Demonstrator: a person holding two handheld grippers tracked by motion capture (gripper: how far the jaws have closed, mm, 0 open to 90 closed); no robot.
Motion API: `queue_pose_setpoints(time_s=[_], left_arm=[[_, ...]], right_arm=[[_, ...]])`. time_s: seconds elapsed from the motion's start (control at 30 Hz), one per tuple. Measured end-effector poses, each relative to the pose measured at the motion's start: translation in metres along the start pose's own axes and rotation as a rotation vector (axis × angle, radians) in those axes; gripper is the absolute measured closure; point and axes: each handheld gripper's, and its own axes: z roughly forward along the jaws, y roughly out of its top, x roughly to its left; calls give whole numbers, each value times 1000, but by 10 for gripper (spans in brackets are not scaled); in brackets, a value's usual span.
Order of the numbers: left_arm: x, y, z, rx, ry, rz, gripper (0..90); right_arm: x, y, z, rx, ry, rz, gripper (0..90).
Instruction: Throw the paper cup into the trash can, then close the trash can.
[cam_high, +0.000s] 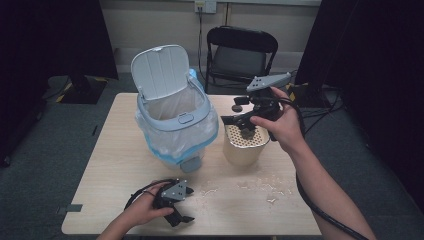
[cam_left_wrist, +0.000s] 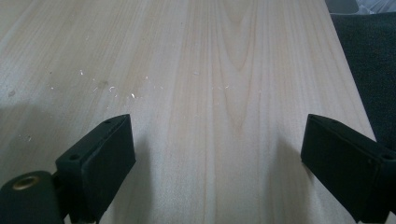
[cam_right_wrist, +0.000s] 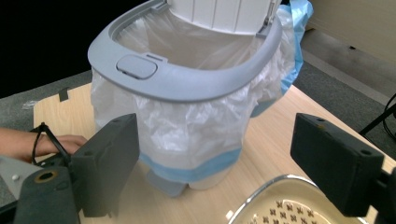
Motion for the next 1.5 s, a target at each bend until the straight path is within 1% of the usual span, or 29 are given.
queue_pose_setpoints(time_s=[0.13,0.2,0.27,0.33,0.4,0.5,0.6,0.77,0.83,0.87,0.97,1.07,1.17,1.3,1.37,1.4,1.5], left_arm=[[0,0,0,0,0,0,92],[0,0,0,0,0,0,92],[0,0,0,-4,1,-2,92],[0,0,0,0,0,-1,92],[0,0,0,-2,1,-1,92],[-1,0,1,-7,7,-2,91],[-1,0,1,-6,11,-4,88],[-1,0,1,-6,10,-4,87],[-1,0,1,-6,10,-4,87],[-1,0,1,-6,10,-4,87],[-1,0,1,-7,7,-11,87],[-1,0,1,-7,6,-12,87],[-1,0,1,-6,6,-12,87],[-2,0,1,-7,10,-13,87],[-3,0,2,-17,11,-27,87],[-3,0,2,-17,11,-26,87],[-3,-1,3,-21,10,-30,87]], right_arm=[[0,-8,-6,-11,2,8,152],[1,-14,-8,-15,20,6,150],[2,-20,-10,-5,15,2,151],[2,-28,-11,-3,25,7,149],[1,-36,-12,1,20,11,150],[-1,-50,-12,6,34,25,150],[-4,-63,-12,6,35,47,151],[-4,-80,-15,4,44,58,151],[-4,-87,-16,16,40,61,151],[-3,-90,-17,18,38,52,151],[-2,-101,-18,22,49,49,151],[1,-112,-17,43,50,43,150],[3,-124,-16,51,59,49,151],[5,-140,-14,69,80,72,151],[7,-148,-12,77,77,73,153],[7,-152,-11,79,87,77,153],[10,-162,-8,86,92,74,156]])
